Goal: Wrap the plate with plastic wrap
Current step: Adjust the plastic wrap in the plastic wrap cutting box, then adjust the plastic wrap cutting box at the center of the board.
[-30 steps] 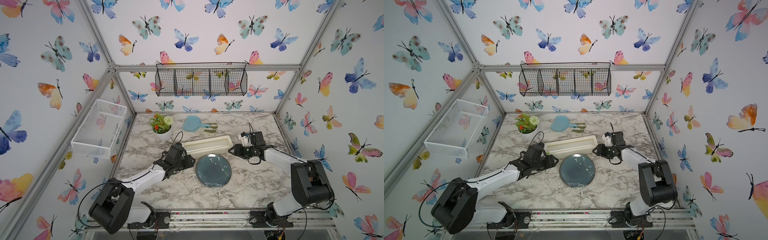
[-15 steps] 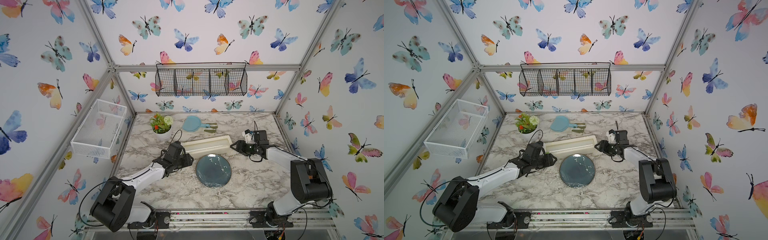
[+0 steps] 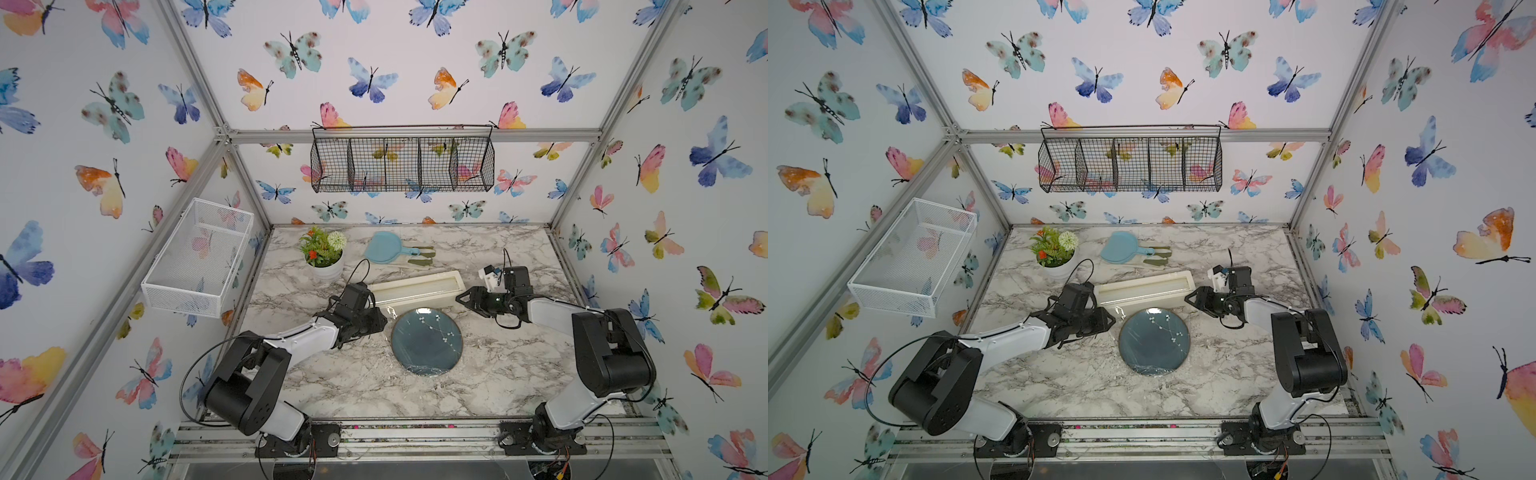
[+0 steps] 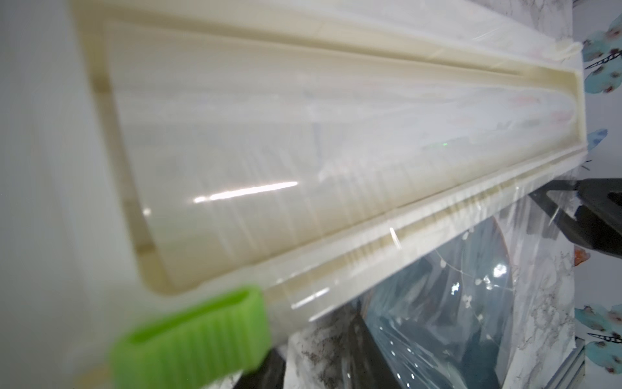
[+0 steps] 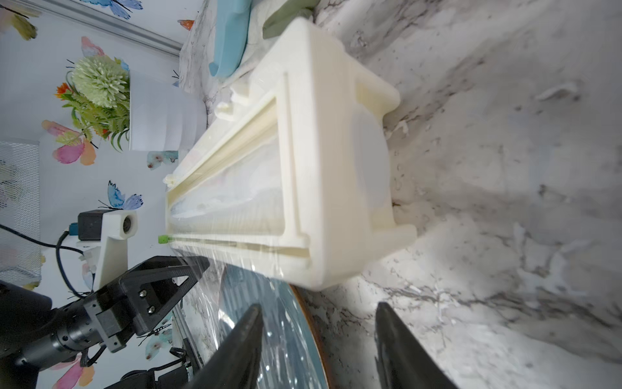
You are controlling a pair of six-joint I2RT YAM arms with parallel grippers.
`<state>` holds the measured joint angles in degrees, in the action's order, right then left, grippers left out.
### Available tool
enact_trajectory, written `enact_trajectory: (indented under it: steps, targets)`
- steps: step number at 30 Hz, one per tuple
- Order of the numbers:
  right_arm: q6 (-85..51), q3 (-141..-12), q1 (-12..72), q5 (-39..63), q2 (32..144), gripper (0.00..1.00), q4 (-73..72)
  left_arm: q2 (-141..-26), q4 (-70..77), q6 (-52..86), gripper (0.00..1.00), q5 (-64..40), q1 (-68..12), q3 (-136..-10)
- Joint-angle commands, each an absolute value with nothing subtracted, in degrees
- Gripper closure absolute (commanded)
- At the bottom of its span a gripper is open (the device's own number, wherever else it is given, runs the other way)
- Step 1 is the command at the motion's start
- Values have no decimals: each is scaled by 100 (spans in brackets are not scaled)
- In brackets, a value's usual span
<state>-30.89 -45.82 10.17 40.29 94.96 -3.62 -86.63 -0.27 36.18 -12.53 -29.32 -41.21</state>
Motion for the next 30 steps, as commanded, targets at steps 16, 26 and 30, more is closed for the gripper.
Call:
enact_trajectory:
  steps: [16,26,30]
  targets:
    - [-2718,-6419,1662,1740,8907,44,1843,-6854,-1947,3945,43,203,-2865,-4152]
    - [-2449,-8766,3620,343,10600,46,2509,-7332,-1862,4543,50,1314,-2457,-4705]
    - [-2320,-9178,4139,115,10984,51,2653,-7655,-1718,4484,53,843,-2396,-4802]
